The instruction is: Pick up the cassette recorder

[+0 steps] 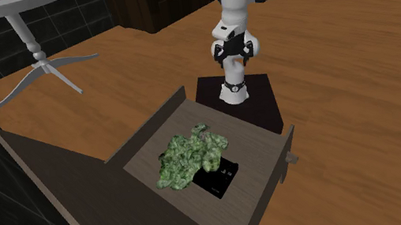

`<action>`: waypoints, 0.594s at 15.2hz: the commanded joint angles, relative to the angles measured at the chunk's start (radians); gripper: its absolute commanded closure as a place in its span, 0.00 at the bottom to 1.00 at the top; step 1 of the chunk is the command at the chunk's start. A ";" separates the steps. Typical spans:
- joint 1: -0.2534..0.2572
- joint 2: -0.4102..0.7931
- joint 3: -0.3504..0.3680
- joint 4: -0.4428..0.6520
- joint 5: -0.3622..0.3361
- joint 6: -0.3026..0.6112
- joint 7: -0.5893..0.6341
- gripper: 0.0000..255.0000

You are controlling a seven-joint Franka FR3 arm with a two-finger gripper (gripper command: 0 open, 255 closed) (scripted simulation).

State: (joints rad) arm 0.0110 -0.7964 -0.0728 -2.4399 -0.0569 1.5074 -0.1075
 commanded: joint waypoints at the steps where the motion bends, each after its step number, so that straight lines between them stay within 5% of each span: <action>1: 0.000 0.000 0.000 0.000 0.000 0.000 0.000 0.00; 9: 0.039 0.265 -0.110 0.106 -0.074 0.204 -0.243 0.00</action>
State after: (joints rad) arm 0.0411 -0.5672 -0.1752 -2.3540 -0.1289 1.6895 -0.3235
